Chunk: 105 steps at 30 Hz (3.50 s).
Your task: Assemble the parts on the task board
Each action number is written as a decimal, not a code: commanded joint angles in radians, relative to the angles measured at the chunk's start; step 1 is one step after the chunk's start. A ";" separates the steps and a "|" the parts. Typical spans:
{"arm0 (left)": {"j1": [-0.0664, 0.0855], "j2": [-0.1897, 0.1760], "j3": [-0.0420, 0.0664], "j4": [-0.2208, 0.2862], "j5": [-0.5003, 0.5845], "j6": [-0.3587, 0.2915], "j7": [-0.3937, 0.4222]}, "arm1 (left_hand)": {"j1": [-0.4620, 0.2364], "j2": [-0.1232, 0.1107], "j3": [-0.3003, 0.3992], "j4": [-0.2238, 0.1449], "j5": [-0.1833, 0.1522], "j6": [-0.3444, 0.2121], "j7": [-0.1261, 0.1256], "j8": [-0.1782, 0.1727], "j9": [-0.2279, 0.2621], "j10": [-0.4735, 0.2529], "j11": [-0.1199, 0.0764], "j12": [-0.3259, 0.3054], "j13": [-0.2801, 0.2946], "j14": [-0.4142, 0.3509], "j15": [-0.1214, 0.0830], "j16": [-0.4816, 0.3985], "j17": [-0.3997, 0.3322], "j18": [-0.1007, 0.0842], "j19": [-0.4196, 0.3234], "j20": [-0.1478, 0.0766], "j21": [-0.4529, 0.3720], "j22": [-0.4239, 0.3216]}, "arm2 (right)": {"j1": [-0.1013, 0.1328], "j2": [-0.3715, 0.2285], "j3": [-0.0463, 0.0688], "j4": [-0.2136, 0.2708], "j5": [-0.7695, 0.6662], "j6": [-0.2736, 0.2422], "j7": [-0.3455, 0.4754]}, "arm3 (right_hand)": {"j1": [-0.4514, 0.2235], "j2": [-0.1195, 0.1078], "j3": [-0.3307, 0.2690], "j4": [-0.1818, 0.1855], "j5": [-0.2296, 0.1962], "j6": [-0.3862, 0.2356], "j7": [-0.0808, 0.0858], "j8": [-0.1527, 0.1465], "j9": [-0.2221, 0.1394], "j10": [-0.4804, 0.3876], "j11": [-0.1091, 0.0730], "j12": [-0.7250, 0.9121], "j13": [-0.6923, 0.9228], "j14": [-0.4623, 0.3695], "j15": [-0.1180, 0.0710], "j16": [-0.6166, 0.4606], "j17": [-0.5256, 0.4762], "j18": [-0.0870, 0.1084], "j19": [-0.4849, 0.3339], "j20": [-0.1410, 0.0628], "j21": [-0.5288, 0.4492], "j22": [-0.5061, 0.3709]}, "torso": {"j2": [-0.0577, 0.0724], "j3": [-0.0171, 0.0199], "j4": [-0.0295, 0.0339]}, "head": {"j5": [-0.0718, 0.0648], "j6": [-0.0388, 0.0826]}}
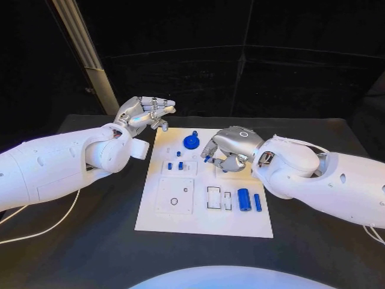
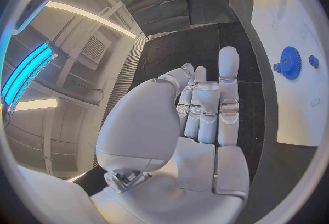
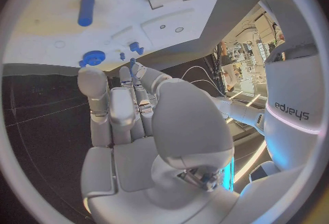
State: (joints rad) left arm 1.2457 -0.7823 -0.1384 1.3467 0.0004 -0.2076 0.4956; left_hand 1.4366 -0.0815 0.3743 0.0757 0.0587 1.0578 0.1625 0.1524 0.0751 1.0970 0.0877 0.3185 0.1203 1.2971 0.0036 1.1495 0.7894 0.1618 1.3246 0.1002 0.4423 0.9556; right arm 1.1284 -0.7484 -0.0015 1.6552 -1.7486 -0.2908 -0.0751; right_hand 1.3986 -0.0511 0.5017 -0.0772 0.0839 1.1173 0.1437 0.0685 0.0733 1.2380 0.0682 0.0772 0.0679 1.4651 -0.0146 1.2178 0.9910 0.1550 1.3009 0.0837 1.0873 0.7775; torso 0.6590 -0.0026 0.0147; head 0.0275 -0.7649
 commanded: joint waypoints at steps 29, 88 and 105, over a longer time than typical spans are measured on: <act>0.002 0.018 0.001 -0.003 0.004 0.018 0.008 | -0.015 0.001 0.010 -0.003 0.002 -0.014 0.001 0.009 -0.001 -0.015 0.002 0.010 0.002 -0.010 0.003 0.002 -0.002 0.016 -0.011 0.001 -0.008 -0.003 | -0.082 0.168 -0.011 -0.111 -0.007 0.093 0.043 | -0.004 0.004 0.016 0.000 0.009 0.003 0.006 -0.003 0.000 0.002 0.006 -0.004 0.000 0.024 -0.001 0.005 -0.005 -0.013 0.000 -0.002 0.008 0.001 | 0.000 0.0003 -0.0007 | 0.090 -0.044; 0.003 0.020 0.001 -0.009 0.004 0.023 0.002 | -0.018 0.001 0.014 -0.004 0.002 -0.017 0.002 0.012 -0.001 -0.019 0.002 0.014 0.003 -0.012 0.004 0.002 -0.002 0.017 -0.013 0.002 -0.010 -0.003 | -0.086 0.204 -0.029 -0.140 -0.065 0.143 0.025 | -0.078 -0.044 -0.019 0.026 0.014 -0.096 0.031 -0.009 -0.011 -0.084 0.031 -0.018 -0.008 0.016 0.021 0.009 -0.025 -0.011 -0.021 0.017 0.005 -0.014 | -0.001 -0.0006 -0.0019 | 0.100 -0.041; 0.003 0.020 0.001 -0.013 0.004 0.025 0.000 | -0.018 0.001 0.014 -0.004 0.002 -0.017 0.002 0.012 -0.001 -0.019 0.002 0.014 0.003 -0.012 0.004 0.002 -0.002 0.017 -0.013 0.002 -0.010 -0.003 | -0.086 0.194 -0.029 -0.130 -0.018 0.082 0.056 | -0.085 -0.050 -0.040 0.035 0.015 -0.120 0.041 -0.002 -0.006 -0.121 0.043 0.006 -0.002 0.014 0.031 0.022 -0.021 -0.009 -0.020 0.035 0.012 -0.008 | 0.000 0.0003 -0.0022 | 0.100 -0.042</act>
State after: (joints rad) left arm 1.2467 -0.7629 -0.1382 1.3341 0.0012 -0.1964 0.4916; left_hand 1.4264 -0.0821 0.3838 0.0717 0.0587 1.0467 0.1660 0.1603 0.0753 1.0844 0.0929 0.3291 0.1224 1.2936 0.0072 1.1495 0.7891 0.1618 1.3176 0.1002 0.4353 0.9543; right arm 1.0405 -0.5534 -0.0311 1.5212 -1.7862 -0.1842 -0.0365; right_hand 1.3154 -0.1074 0.4678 -0.0441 0.0934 0.9938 0.1880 0.0624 0.0662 1.1093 0.1117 0.0784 0.0642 1.4652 0.0109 1.2343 0.9682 0.1552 1.2798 0.1128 1.0934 0.7676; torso 0.6592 -0.0023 0.0128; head 0.1281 -0.8067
